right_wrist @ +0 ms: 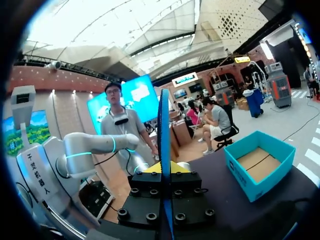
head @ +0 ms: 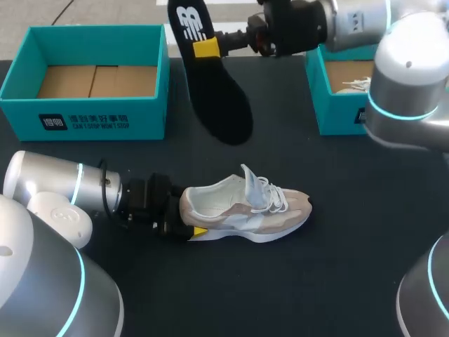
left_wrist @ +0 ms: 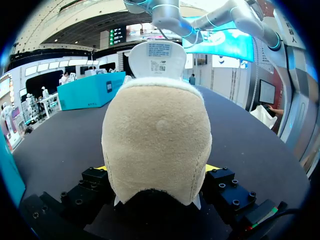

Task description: Take the shoe out of the shoebox, open the shoe tongue, remove and reinsert the insole, then place the shoe into the shoebox

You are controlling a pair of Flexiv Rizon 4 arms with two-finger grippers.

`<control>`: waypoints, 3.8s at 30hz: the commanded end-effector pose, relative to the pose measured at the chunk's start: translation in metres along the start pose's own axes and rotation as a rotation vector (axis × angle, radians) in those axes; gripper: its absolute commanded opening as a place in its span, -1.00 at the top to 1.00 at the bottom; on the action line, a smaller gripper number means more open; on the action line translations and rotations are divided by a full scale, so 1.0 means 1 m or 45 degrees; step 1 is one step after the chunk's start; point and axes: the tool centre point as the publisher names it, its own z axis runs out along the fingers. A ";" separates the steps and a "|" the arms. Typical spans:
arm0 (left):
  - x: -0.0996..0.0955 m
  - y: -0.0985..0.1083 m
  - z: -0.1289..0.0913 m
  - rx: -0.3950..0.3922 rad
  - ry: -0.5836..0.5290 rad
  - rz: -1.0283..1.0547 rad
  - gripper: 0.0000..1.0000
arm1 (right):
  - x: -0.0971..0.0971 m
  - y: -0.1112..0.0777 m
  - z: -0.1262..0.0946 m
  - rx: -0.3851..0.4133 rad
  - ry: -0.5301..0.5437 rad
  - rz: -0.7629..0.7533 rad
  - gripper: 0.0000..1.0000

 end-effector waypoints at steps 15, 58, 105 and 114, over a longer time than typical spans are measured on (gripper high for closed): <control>0.001 0.001 0.000 -0.004 0.000 0.001 1.00 | 0.012 0.008 -0.013 -0.018 -0.022 -0.004 1.00; 0.001 0.001 0.000 -0.004 0.000 0.001 1.00 | 0.114 -0.008 -0.029 -0.248 -0.138 0.562 1.00; 0.001 0.001 0.000 -0.004 0.000 0.001 1.00 | 0.142 -0.015 -0.039 -0.427 -0.164 0.847 1.00; 0.001 0.001 0.000 -0.004 0.000 0.001 1.00 | 0.132 -0.017 -0.043 -0.415 -0.164 0.858 1.00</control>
